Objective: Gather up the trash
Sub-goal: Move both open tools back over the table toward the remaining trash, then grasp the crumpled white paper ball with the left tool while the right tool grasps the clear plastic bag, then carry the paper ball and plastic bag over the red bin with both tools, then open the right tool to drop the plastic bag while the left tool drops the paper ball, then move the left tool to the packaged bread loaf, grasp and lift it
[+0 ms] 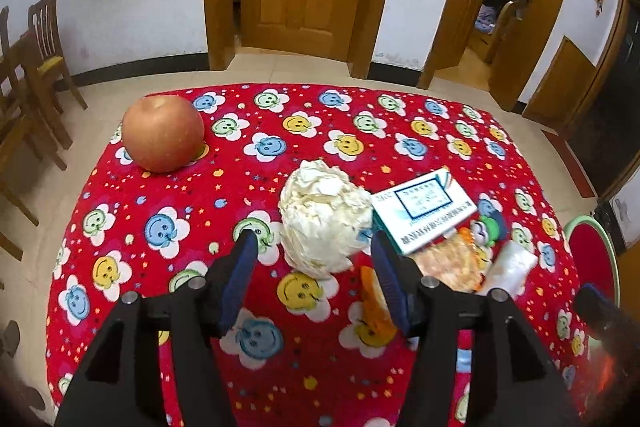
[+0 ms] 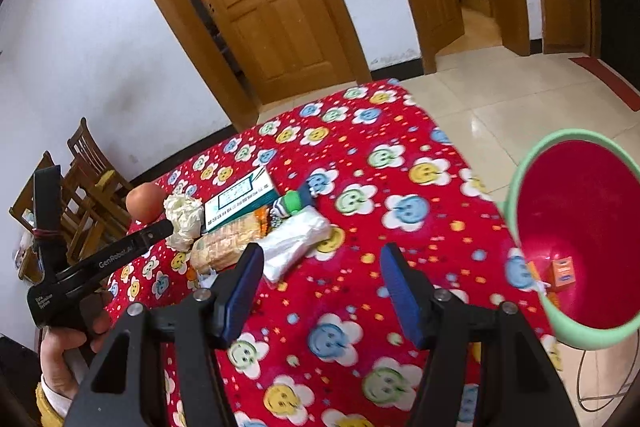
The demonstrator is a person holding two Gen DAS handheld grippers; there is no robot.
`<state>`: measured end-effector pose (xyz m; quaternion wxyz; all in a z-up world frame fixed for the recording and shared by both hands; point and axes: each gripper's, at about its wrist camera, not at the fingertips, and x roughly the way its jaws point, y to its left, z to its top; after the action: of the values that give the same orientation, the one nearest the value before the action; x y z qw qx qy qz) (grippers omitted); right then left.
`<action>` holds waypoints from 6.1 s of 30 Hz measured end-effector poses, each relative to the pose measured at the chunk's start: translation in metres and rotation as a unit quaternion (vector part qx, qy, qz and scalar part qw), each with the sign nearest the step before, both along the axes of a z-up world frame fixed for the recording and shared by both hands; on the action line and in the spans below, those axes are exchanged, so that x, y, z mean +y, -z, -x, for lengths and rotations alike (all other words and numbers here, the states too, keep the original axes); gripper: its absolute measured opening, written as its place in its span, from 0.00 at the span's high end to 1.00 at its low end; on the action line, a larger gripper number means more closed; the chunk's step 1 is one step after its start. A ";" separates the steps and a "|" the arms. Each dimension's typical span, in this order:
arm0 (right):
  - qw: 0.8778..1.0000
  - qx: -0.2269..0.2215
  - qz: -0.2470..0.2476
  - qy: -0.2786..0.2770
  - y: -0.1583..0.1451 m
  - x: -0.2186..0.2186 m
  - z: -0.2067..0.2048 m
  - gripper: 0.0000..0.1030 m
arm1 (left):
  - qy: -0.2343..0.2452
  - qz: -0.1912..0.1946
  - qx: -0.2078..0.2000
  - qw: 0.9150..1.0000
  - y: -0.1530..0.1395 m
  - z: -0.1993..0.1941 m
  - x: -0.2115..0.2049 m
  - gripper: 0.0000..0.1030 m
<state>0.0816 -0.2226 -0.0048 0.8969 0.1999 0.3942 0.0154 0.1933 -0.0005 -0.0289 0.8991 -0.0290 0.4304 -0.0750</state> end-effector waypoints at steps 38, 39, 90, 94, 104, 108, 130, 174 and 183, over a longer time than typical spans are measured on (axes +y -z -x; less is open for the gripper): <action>0.999 0.009 0.006 -0.054 0.027 0.043 -0.036 0.70 | 0.019 0.044 0.009 0.999 0.018 -0.007 0.001 0.68; 0.998 0.007 0.007 -0.054 0.025 0.043 -0.035 0.70 | 0.019 0.044 0.007 0.999 0.016 -0.004 0.005 0.68; 0.995 -0.067 0.038 0.070 -0.040 -0.098 0.102 0.71 | 0.162 0.056 -0.056 0.984 -0.071 0.116 -0.151 0.68; 0.994 -0.059 0.039 0.086 -0.034 -0.119 0.107 0.71 | 0.181 0.058 -0.052 0.980 -0.067 0.116 -0.176 0.68; 0.991 -0.030 0.036 0.127 -0.015 -0.165 0.113 0.71 | 0.224 0.054 -0.033 0.973 -0.054 0.115 -0.234 0.68; 0.989 -0.014 0.033 0.141 -0.005 -0.181 0.112 0.71 | 0.238 0.050 -0.019 0.970 -0.045 0.111 -0.253 0.68; 0.979 0.006 0.001 0.205 0.016 -0.241 0.131 0.62 | 0.300 0.050 0.025 0.952 -0.017 0.108 -0.337 0.49; 0.994 -0.030 0.009 0.106 -0.024 -0.131 0.091 0.40 | 0.092 -0.072 0.007 0.993 -0.014 0.036 -0.108 0.40; 0.996 -0.020 0.018 0.089 -0.023 -0.108 0.075 0.39 | 0.095 -0.090 0.038 0.991 0.015 0.014 -0.080 0.35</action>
<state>0.0071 -0.3303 0.0184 0.9058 0.2175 0.3574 -0.0673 0.1797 -0.0808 -0.0438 0.8699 0.0905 0.4699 -0.1197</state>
